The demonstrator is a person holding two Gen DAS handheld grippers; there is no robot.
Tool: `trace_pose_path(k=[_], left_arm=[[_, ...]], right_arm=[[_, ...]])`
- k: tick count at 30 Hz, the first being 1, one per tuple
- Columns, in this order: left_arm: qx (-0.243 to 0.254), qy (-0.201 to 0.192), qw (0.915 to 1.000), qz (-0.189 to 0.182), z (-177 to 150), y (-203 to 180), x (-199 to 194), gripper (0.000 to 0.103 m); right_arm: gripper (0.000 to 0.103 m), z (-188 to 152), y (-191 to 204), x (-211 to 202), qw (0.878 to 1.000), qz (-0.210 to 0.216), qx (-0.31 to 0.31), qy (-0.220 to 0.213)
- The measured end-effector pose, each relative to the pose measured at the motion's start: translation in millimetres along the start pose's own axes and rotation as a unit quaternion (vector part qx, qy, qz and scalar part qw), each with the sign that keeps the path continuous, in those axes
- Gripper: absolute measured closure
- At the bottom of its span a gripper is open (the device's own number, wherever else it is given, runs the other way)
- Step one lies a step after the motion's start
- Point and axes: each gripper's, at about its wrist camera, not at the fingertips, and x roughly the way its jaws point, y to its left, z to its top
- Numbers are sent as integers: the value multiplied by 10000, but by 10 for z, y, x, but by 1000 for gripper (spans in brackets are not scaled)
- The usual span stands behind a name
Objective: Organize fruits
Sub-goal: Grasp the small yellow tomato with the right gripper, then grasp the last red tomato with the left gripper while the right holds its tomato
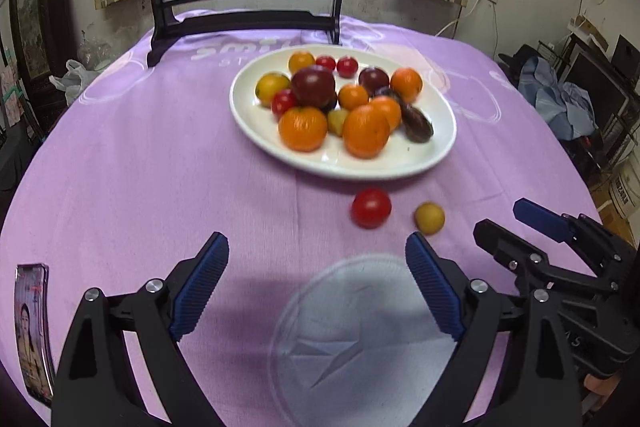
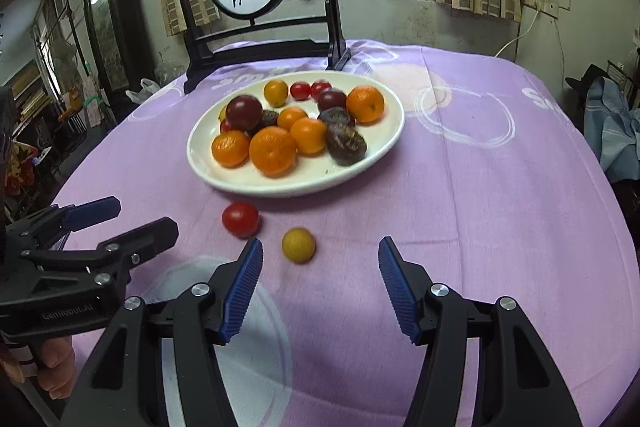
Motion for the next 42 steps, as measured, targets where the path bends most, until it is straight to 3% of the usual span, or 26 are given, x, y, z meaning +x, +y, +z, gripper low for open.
trace_pose_path(k=[7,17,20,22,24,42], left_arm=[[129,17,9998,169,-94,97,143,15],[-43,334,9993,132,-67,223,307,15],[-116,389,9991,111,-62,252,340,15],[-127,398,9990,127,-60,257,349,15],[-113,409,9990,136,-61,255,361,15],[141,338,9993,103,-131,89,388,15]], right_arm=[[42,-161,33,248,9989,-232,-62,404],[43,1,262,601,9971,-269,-451,554],[54,72,284,660,9972,-254,-459,536],[72,92,295,679,9971,-239,-493,535],[78,104,297,680,9971,-223,-496,537],[78,-290,-26,139,9990,-15,17,448]])
